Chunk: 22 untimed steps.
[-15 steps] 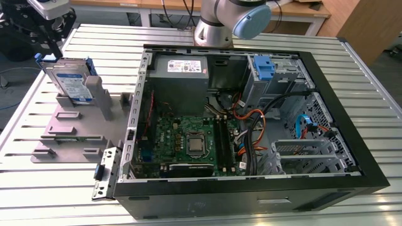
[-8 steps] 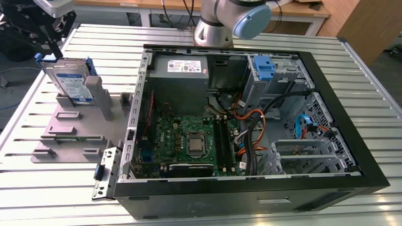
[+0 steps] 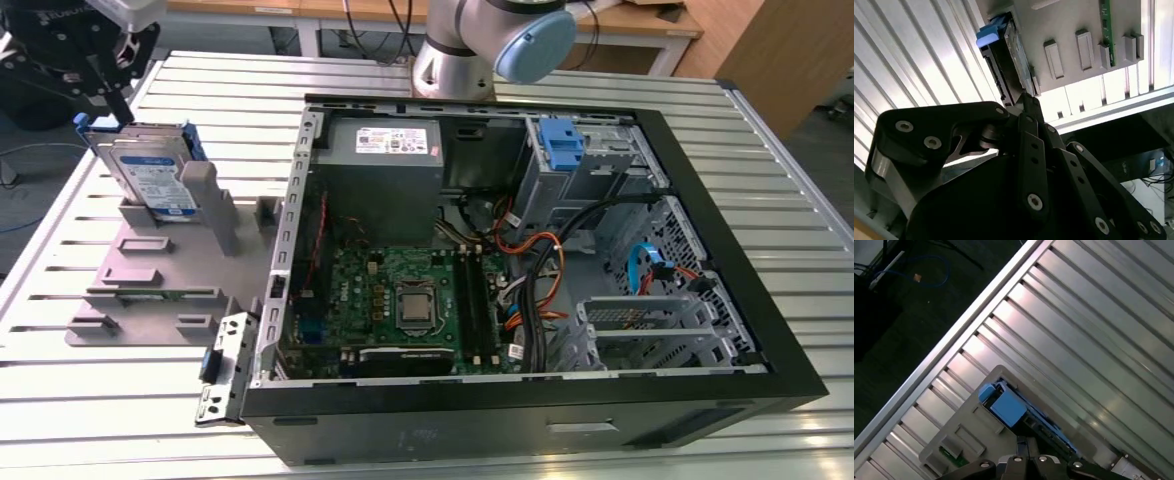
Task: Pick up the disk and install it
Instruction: 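Pick up the disk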
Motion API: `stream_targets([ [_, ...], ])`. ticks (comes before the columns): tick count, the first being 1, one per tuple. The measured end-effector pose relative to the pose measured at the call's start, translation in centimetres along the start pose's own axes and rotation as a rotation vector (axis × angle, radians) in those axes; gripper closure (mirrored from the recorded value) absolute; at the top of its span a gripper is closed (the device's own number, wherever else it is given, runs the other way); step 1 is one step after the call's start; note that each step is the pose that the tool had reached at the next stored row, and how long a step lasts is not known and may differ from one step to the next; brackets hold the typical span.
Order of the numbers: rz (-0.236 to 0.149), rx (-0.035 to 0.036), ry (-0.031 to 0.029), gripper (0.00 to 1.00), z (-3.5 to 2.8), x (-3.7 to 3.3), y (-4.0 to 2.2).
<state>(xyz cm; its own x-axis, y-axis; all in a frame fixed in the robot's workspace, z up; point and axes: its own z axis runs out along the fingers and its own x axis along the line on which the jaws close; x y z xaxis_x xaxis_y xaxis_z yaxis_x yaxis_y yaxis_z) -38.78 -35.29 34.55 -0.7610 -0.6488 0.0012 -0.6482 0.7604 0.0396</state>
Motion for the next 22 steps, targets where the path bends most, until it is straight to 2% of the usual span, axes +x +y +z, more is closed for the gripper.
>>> stream_targets([
  [22, -0.399, 0.0005, 0.0159, 0.89, 0.29, 0.00, -0.01],
])
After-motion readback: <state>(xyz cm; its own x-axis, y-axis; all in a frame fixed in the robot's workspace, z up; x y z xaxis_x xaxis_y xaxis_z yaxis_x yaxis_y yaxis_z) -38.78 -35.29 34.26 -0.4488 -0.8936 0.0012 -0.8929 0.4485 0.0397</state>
